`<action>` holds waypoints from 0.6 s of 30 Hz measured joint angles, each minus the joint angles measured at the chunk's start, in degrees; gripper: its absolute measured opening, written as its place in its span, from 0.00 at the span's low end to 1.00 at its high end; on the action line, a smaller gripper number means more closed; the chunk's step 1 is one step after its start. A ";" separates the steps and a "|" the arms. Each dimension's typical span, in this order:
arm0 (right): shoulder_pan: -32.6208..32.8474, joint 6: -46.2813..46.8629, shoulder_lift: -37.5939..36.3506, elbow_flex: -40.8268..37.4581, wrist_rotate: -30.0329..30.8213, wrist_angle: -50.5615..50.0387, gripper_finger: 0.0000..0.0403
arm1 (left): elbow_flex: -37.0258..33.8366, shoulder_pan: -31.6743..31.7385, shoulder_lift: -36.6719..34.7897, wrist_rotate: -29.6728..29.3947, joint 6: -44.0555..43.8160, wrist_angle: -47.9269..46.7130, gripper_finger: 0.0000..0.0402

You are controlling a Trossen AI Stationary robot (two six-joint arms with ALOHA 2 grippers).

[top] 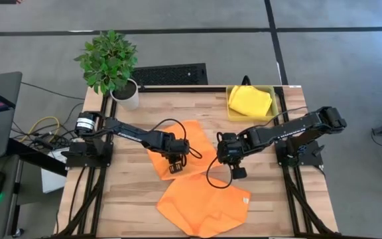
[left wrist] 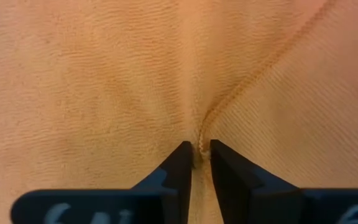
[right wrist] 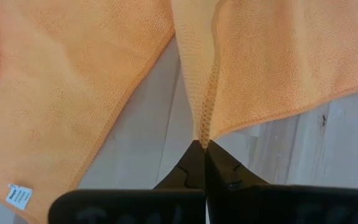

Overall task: Fold microfiber towels
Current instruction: Fold the top orange microfiber towel

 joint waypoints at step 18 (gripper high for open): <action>-0.02 -0.38 0.00 0.00 0.00 -0.14 0.02 | 0.05 -0.32 -0.76 2.29 -0.06 -3.50 0.03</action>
